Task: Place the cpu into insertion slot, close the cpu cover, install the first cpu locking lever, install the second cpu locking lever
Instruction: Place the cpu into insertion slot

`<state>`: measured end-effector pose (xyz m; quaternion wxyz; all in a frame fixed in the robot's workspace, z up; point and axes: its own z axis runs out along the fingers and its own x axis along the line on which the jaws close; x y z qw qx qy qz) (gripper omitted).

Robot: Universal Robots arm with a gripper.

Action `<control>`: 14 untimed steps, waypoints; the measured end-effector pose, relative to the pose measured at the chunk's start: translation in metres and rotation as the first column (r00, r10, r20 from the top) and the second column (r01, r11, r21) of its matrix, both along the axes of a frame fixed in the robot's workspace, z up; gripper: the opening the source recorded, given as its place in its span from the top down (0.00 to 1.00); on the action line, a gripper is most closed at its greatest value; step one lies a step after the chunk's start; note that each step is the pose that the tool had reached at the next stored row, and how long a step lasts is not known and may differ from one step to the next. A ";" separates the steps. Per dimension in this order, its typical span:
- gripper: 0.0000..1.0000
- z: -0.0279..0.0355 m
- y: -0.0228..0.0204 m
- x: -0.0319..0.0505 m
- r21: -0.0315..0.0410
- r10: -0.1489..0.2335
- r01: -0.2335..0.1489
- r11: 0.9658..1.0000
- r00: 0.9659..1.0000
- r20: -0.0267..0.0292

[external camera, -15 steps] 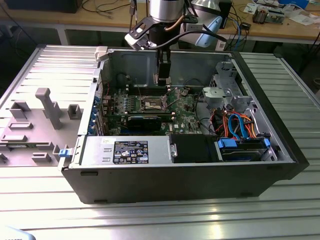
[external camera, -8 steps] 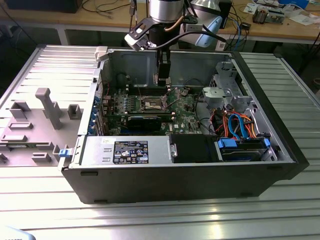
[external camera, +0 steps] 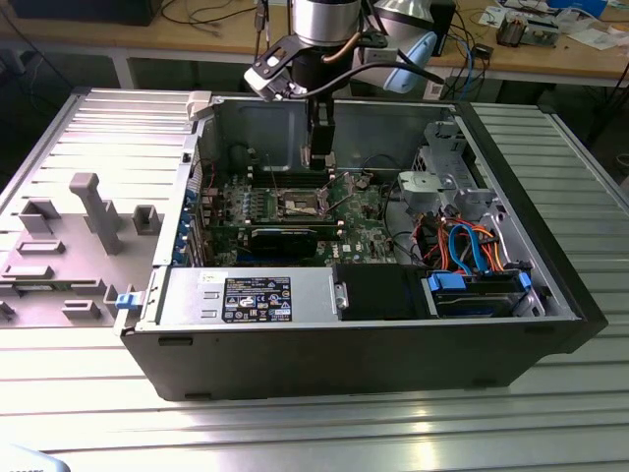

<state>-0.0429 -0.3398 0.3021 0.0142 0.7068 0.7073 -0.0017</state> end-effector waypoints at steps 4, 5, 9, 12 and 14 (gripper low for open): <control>0.45 -0.0005 0.0000 -0.0004 0.000 0.000 0.000 1.000 1.000 0.000; 0.45 -0.0007 0.0000 -0.0004 0.000 0.000 0.000 1.000 1.000 0.000; 0.45 -0.0011 0.0000 -0.0007 0.000 0.000 0.000 1.000 1.000 0.000; 0.45 -0.0014 0.0000 -0.0010 0.000 0.000 0.000 1.000 1.000 0.000; 0.45 -0.0016 0.0000 -0.0012 0.000 0.000 0.000 1.000 1.000 0.000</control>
